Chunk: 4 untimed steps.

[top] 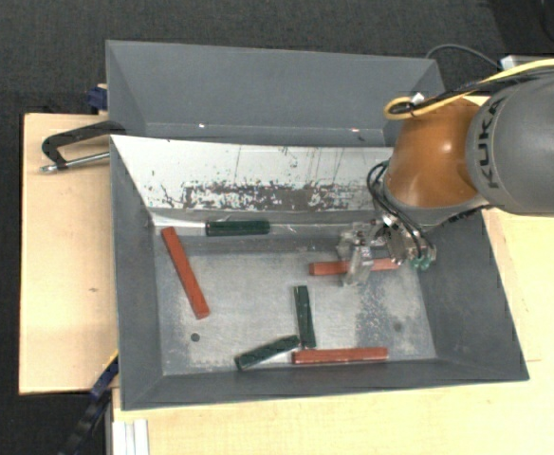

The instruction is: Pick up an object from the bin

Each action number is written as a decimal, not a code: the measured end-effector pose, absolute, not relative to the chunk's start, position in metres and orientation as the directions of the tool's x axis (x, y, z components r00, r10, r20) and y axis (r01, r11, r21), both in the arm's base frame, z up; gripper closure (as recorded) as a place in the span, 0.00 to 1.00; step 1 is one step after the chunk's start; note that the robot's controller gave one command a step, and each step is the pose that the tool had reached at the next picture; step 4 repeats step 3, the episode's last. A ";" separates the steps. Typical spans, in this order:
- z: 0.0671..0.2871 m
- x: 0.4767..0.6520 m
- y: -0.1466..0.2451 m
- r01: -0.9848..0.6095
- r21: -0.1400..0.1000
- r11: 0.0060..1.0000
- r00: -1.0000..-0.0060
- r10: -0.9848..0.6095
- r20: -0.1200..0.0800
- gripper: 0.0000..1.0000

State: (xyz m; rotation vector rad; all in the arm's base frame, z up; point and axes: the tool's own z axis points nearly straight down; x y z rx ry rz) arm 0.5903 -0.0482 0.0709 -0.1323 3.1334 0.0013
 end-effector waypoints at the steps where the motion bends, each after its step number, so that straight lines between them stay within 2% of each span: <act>1: 0.193 0.587 -0.049 -0.131 0.000 0.991 -0.991 -0.131 -0.006 1.00; 2: 0.193 0.587 -0.049 -0.131 0.000 0.991 -0.991 -0.131 -0.006 1.00; 3: 0.224 0.578 -0.048 -0.333 0.002 0.943 -0.943 -0.333 0.001 1.00; 4: 0.224 0.578 -0.048 -0.333 0.002 0.943 -0.943 -0.333 0.001 1.00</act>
Offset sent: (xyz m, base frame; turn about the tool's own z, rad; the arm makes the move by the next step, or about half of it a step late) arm 0.0000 0.0000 0.0000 0.0000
